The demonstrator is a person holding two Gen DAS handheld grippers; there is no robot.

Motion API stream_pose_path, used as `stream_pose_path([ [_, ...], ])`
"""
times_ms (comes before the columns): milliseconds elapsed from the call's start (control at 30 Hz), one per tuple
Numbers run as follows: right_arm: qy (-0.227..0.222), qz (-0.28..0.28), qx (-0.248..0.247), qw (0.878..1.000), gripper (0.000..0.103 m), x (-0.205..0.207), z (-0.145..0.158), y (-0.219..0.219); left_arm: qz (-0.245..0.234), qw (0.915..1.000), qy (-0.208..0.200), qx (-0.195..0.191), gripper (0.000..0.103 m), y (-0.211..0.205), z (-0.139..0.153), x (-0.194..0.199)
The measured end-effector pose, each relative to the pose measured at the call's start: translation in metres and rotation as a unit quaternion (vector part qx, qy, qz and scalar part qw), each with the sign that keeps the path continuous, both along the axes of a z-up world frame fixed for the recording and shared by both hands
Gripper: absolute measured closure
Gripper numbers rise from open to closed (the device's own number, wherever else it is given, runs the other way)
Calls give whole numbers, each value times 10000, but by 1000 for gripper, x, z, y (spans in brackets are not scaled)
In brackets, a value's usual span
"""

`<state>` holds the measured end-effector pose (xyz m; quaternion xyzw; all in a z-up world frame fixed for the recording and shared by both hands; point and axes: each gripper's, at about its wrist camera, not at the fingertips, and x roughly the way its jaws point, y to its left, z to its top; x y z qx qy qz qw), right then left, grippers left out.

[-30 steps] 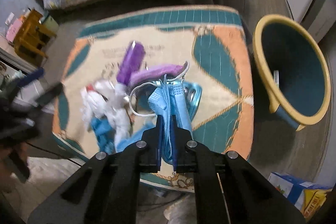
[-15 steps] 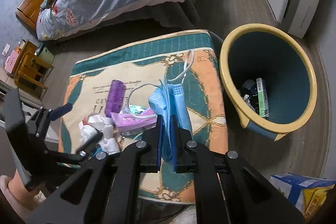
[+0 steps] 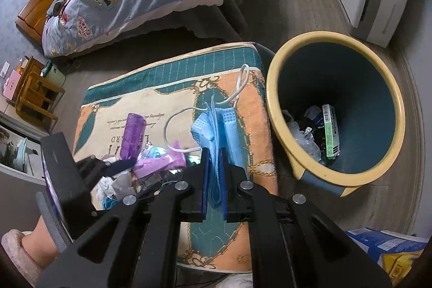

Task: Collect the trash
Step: 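Grasp the blue face masks with the right tool while the left grasps the pink wrapper, then carry the masks and pink wrapper over the bin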

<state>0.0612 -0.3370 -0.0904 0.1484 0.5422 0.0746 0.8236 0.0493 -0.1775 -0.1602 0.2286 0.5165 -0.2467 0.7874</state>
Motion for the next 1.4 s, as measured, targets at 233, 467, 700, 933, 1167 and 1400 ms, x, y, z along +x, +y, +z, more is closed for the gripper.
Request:
stream_pose_path([
  [233,-26,-152,125,9998,96,0,1,-18,-122,9999,-7,11,91,-4,3,1],
  [467,-133,-259,219,9993,96,1,7,-28,60,9987,-301,-410,92,-1,36,5],
  [700,-182,-342,167,9991,96,1,9,-34,362,9952,-467,-784,92,-1,58,13],
  [933,-345,-490,134,9981,96,0,15,-50,502,9926,-502,-988,92,-8,69,16],
  [1167,-443,-760,2,9961,96,-5,14,-78,444,9915,-521,-1107,92,-32,74,15],
  [1400,-529,-1188,-121,9914,96,-11,12,-114,7,9915,-576,-1162,92,-77,93,12],
])
